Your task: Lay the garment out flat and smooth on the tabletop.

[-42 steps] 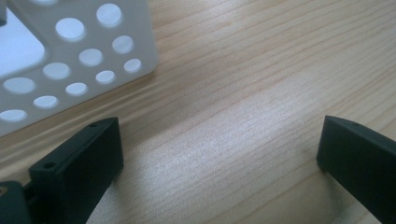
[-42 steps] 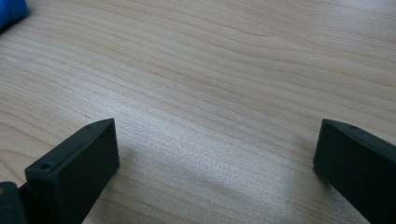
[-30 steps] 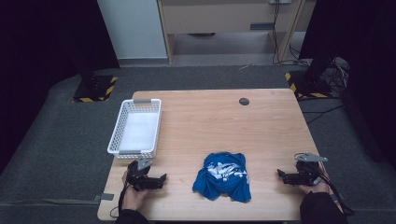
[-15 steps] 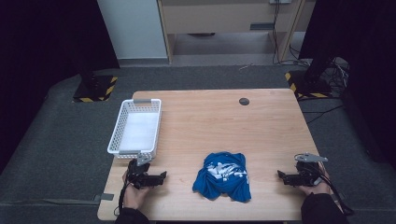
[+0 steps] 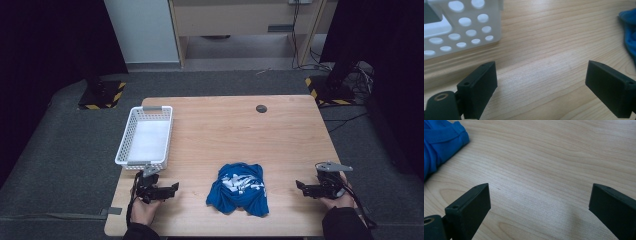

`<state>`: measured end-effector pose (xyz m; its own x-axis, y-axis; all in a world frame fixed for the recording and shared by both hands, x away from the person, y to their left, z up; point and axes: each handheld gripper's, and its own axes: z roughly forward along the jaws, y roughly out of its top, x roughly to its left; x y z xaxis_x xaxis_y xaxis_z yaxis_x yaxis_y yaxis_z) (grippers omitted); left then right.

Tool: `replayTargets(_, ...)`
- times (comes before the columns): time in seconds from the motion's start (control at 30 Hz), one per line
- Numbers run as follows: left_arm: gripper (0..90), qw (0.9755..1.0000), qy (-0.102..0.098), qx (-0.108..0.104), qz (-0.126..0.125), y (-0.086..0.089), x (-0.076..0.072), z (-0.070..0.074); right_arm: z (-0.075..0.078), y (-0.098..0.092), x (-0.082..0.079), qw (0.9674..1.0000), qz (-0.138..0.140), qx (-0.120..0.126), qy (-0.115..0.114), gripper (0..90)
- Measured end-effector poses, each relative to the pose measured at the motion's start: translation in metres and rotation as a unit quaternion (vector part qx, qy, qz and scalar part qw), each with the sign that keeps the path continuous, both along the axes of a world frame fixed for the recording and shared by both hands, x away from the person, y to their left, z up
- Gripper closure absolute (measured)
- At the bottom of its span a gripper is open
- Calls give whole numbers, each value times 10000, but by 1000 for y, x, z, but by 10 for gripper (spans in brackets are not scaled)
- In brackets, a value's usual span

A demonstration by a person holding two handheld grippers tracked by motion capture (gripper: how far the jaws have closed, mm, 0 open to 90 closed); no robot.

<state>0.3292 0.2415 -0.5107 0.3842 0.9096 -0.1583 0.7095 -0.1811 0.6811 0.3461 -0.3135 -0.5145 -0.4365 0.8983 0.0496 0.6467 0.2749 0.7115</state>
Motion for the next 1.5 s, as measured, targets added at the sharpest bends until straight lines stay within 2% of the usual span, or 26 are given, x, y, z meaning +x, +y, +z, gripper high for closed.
replayTargets(0.17,108,9999,-96,-9,-73,-4,-2,5,6,3,0,9999,38,92,-29,44)
replayTargets(0.3,107,9996,-240,-145,-60,-7,-4,15,15,9,-1,9998,128,134,-119,58)
replayTargets(0.4,105,9992,-359,-165,-64,-9,-6,22,18,11,0,9995,140,252,-120,64)
replayTargets(0.8,101,9985,-493,-204,-155,-24,-3,38,36,23,0,9984,265,385,-326,75)
replayTargets(0.87,100,9982,-542,-178,-182,-27,-1,40,37,25,1,9979,302,461,-346,83)
replayTargets(0.9,101,9981,-562,-178,-182,-28,0,41,38,29,1,9980,341,382,-373,85)
replayTargets(1.03,102,9975,-645,-219,-187,-31,3,47,41,33,3,9977,391,392,-402,85)
replayTargets(1.5,103,9962,-729,-273,-399,-51,12,54,46,48,13,9953,551,595,-530,126)
